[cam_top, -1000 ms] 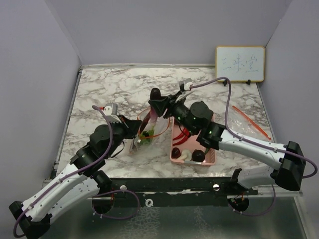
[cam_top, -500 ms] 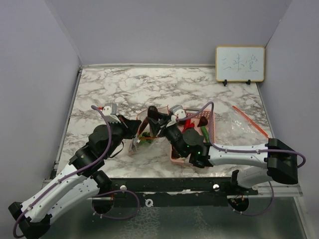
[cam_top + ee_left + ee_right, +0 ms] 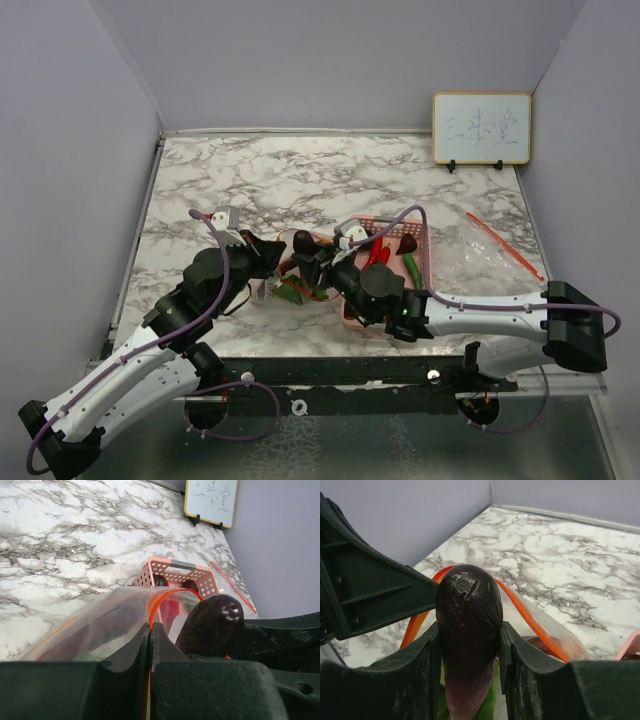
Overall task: Place the food in the zip-top bag and seal the zipper
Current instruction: Place the fake vegetable in the zipper food storage bag.
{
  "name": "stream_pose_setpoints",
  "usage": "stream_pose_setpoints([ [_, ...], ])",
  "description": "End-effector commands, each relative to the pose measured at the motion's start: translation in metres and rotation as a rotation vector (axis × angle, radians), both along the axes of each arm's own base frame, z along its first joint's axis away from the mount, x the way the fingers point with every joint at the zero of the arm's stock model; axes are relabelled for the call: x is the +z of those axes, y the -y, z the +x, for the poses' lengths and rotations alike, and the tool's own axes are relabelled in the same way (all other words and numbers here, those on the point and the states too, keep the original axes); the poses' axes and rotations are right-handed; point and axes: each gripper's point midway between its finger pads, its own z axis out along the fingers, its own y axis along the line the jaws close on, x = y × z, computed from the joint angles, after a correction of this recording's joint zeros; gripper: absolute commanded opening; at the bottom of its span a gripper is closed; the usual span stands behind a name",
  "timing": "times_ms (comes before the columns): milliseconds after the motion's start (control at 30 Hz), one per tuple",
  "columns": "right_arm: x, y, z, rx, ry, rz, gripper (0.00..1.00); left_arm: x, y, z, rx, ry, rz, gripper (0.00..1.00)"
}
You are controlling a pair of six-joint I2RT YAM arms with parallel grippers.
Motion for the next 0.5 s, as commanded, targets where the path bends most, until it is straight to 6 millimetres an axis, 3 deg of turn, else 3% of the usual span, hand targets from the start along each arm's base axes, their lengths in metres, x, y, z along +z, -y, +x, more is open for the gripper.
stream_pose_setpoints([
  [0, -0.033, -0.016, -0.016, 0.103, -0.082, -0.058, 0.19, 0.025, -0.003, 0.003, 0.019, 0.062, -0.043, 0.00],
  [300, -0.074, -0.019, -0.017, 0.096, -0.152, -0.148, 0.18, 0.028, -0.007, 0.001, 0.026, 0.071, -0.047, 0.00],
  [367, -0.077, -0.017, -0.014, 0.068, -0.174, -0.152, 0.30, 0.029, -0.008, 0.000, 0.028, 0.072, -0.048, 0.00],
  [467, -0.070, -0.014, -0.011, 0.042, -0.174, -0.148, 0.60, 0.027, -0.008, -0.001, 0.027, 0.068, -0.048, 0.00],
])
